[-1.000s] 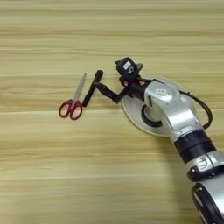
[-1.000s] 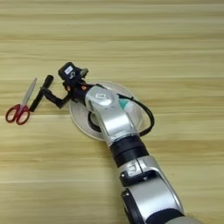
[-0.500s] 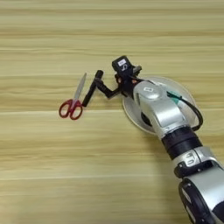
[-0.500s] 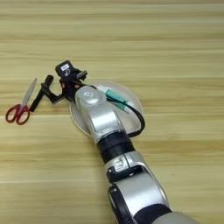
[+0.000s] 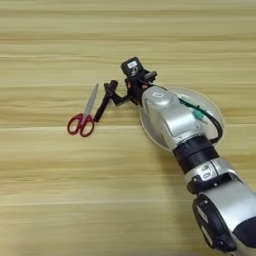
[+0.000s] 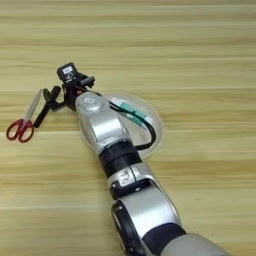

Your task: Move the objects on the table

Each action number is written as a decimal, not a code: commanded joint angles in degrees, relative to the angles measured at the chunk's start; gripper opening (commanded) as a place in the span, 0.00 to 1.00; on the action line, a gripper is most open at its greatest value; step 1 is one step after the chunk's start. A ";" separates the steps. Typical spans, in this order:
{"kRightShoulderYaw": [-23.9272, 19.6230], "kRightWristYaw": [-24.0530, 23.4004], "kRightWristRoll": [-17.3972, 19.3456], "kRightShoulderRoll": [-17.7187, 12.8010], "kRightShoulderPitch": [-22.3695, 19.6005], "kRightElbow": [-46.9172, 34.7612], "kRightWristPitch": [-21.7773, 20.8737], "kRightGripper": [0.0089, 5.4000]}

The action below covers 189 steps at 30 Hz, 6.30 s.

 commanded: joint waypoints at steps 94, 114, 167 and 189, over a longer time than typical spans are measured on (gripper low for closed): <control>4.79 -7.38 15.88 13.95 -12.66 6.08 5.83 1.00; 4.97 -7.00 15.56 13.91 -13.87 10.81 6.16 0.64; 9.76 0.18 11.83 2.80 -11.94 -13.48 12.50 0.16; 0.56 22.40 13.72 -20.84 -0.10 -32.78 9.76 0.15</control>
